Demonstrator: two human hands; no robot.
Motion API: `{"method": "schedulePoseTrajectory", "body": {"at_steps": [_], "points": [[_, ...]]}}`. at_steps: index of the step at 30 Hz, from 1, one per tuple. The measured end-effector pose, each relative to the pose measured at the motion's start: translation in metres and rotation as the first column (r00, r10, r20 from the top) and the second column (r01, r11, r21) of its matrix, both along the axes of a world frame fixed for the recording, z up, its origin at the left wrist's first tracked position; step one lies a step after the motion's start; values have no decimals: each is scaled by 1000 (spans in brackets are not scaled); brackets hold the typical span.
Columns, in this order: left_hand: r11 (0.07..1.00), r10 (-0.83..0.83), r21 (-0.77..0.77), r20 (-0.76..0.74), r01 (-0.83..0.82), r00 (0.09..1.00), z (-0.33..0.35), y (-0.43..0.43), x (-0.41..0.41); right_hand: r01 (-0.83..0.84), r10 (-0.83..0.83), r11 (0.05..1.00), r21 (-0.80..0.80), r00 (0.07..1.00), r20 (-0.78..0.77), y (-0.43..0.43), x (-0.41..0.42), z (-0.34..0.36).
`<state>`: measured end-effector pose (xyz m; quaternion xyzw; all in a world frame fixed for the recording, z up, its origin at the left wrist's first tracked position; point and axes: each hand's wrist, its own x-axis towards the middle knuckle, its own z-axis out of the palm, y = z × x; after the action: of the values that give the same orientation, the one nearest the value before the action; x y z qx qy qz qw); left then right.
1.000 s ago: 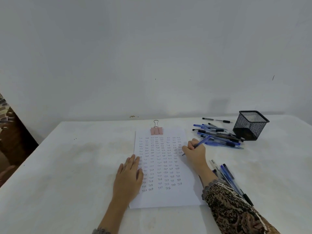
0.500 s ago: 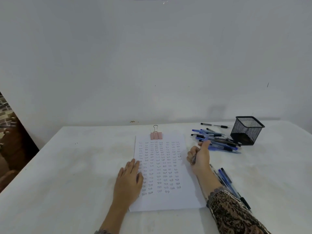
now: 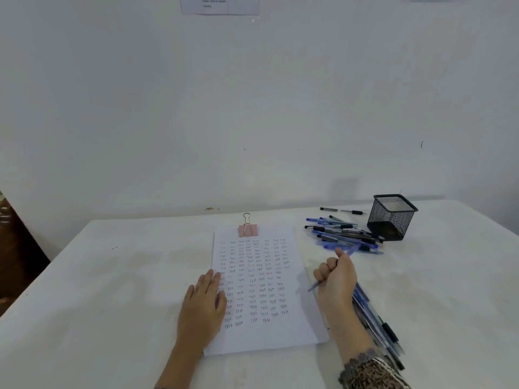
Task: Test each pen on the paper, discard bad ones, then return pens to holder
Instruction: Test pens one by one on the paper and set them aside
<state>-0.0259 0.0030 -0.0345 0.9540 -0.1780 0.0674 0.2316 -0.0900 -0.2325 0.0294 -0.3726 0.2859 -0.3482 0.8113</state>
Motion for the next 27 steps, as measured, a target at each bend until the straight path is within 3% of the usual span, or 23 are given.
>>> {"method": "schedulePoseTrajectory", "body": {"at_steps": [2, 5, 8, 11, 18, 24, 26, 27], "points": [[1000, 3, 23, -12, -2, 1000, 2, -1, 0, -125, 63, 957, -263, 971, -232, -17, -11, 8], [999, -2, 41, -18, 3, 1000, 3, -1, 0, -430, -175, 660, -616, 710, -682, -53, -33, 9], [999, -16, 50, -37, 18, 999, 5, -1, -1, -608, -274, 569, -553, 494, -825, -76, -52, 3], [999, -16, 49, -55, 19, 998, 9, -2, -3, -755, -257, 490, -435, 352, -900, -80, -62, 2], [999, -23, 29, -61, 24, 998, 12, -3, -5, -818, -233, 460, -344, 263, -936, -84, -76, 6], [999, -13, 28, -62, 15, 998, 14, -4, -6, -929, -264, 329, -168, 81, -961, -108, -72, 15], [999, -13, 31, -68, 15, 998, 14, -4, -7, -923, -309, 325, -205, 102, -946, -126, -55, 17], [999, -13, 31, -69, 15, 998, 14, -4, -8, -904, -349, 320, -284, 166, -922, -133, -44, 18]]}}
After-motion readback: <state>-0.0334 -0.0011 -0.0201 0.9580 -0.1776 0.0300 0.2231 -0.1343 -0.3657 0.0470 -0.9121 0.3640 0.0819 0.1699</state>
